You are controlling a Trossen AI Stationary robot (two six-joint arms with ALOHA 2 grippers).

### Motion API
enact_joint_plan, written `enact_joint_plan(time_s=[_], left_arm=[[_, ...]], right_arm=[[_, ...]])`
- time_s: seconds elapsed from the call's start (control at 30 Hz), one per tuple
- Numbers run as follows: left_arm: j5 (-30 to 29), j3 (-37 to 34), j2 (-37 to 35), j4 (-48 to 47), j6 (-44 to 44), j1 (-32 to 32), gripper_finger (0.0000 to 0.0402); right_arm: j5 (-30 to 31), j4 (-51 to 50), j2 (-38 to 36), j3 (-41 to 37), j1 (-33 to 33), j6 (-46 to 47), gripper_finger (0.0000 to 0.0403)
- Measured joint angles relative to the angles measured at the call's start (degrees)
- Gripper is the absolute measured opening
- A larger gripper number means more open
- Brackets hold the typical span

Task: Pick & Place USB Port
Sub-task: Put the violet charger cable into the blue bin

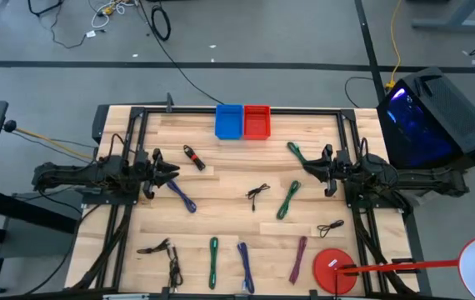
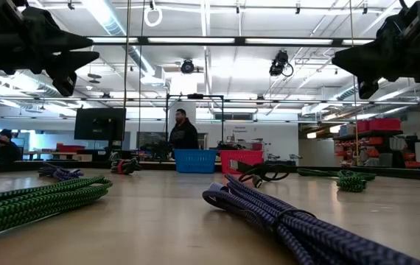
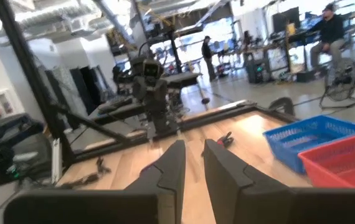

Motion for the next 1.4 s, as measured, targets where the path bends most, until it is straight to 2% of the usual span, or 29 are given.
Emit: enact_joint_plan(time_s=[0.23,0.37,0.5,0.6,0.73,0.87,1.03,1.2,1.33,1.4], left_arm=[[-1.2,0.0,0.1,0.5,0.3,0.0,0.0122],[-3.7,0.0,0.1,2.0,-1.7,0.0,0.0122],[-10.0,0.0,0.1,1.8,-3.5,0.0,0.0122],[-16.6,0.3,0.1,1.2,-3.1,0.4,0.0122],[-16.6,2.9,2.9,-4.1,-0.9,2.6,0.0122],[-7.6,6.9,13.5,-4.8,-4.4,4.4,0.0122],[-8.3,17.6,36.6,-13.8,0.8,6.0,0.0122],[-3.9,33.2,57.4,-35.8,8.7,9.5,0.0122],[4.3,44.3,68.0,-49.1,12.9,9.5,0.0122],[5.6,48.9,72.0,-55.5,14.8,8.0,0.0122]], right_arm=[[2.7,-1.0,0.1,0.0,0.0,1.1,0.0063],[2.6,-1.0,0.1,0.0,0.0,7.5,0.0063],[2.6,-1.4,0.1,0.0,0.0,12.7,0.0063],[3.7,-0.7,0.1,0.0,0.0,10.3,0.0063],[8.9,-0.8,0.2,0.0,0.0,4.2,0.0063],[10.7,-0.7,0.3,0.0,0.0,0.4,0.0063],[10.9,-0.7,0.4,0.0,0.0,-2.0,0.0063],[9.4,-1.6,0.5,0.0,0.0,1.5,0.0063],[8.1,-2.8,0.5,0.0,0.0,1.6,0.0063],[8.1,-3.0,0.5,0.0,0.0,1.6,0.0063]])
